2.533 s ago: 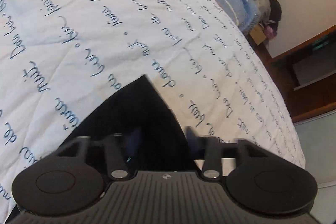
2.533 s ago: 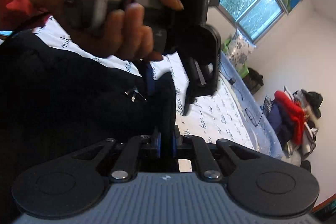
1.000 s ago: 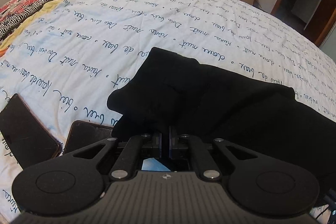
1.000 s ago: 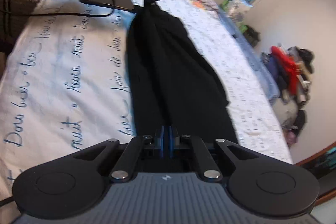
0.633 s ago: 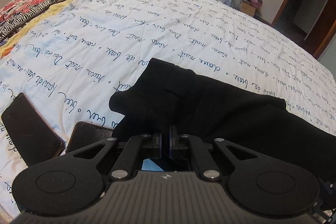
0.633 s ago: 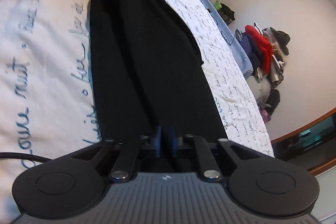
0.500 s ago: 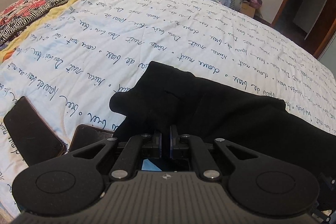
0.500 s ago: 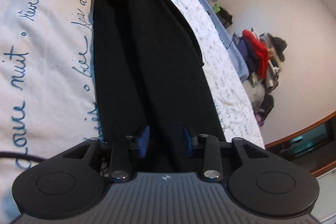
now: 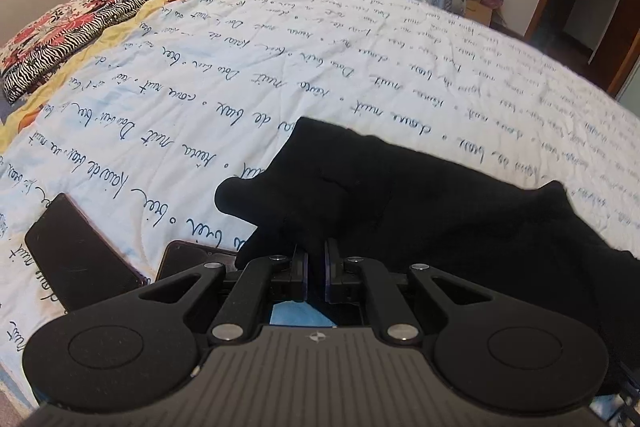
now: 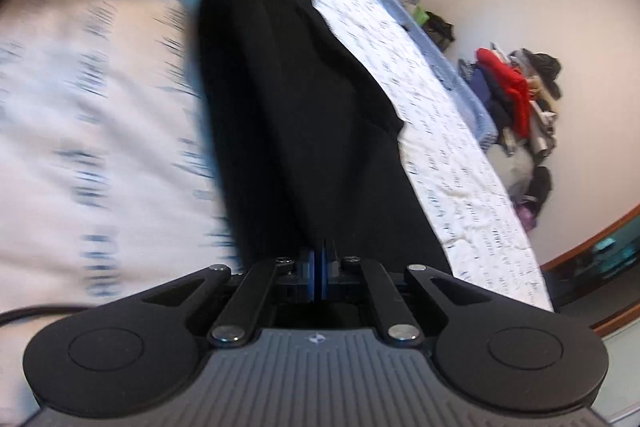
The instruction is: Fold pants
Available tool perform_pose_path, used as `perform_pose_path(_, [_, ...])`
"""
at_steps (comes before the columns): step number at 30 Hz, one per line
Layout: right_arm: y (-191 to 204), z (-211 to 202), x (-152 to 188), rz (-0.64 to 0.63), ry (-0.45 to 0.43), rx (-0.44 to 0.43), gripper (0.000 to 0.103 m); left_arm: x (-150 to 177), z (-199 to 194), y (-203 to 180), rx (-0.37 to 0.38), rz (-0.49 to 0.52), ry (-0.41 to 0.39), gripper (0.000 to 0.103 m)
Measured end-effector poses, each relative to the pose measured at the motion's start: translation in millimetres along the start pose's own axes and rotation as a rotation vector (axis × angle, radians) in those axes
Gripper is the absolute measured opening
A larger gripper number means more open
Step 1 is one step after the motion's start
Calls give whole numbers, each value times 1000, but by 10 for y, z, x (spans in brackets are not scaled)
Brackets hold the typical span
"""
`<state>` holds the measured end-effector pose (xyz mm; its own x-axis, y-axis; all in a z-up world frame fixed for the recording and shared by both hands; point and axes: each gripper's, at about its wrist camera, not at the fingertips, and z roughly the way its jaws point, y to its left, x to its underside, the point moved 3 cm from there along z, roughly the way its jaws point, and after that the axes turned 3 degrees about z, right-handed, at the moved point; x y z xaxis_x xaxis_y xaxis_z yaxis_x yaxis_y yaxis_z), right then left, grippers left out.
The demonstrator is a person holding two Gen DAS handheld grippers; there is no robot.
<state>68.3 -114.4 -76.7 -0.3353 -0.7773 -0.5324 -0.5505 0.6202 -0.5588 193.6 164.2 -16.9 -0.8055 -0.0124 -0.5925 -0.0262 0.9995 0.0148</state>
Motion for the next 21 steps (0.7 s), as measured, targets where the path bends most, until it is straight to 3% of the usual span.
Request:
perform_pose_path(3, [116,-44,9,-4,10,-59,3,70,253,-40,-46,26,52,11])
perform_pose_path(6, [205,-9,10,-21,16,-59,3,142,366,-77,-79,55,69,14])
perform_pose_path(9, [179,-61,45,53,-1,-46,5,165,230,-160,-133,119,46,34])
perform_pose_path(10, [128,-127,78,98,-5,-44,5,158,152,-176,-158,135,39,42])
perform_pose_path(12, [-65,-363,184,240,-38,-62,6,147,-69,-213,-222,163,-37,48])
perform_pose_path(15, [-549,-786,541,585,-99,-19,6,107,-408,-390,-322,216,-173,61])
perform_pose_path(16, [-725,-895,735,705,-106,25,6,77,-494,-509,-299,238,-201,66])
perform_pose_path(19, [-1257,-1083,1492,1113,-109,184,14,112,-672,-1059,-106,341,-242,78])
perform_pose_path(20, [-1402,-1093,1769,1258,-104,207,34,158,-710,-1290,-38,389,-254,80])
perform_pose_path(21, [-1507,-1094,2018,1380,-108,218,61,218,-745,-1535,23,447,-267,82])
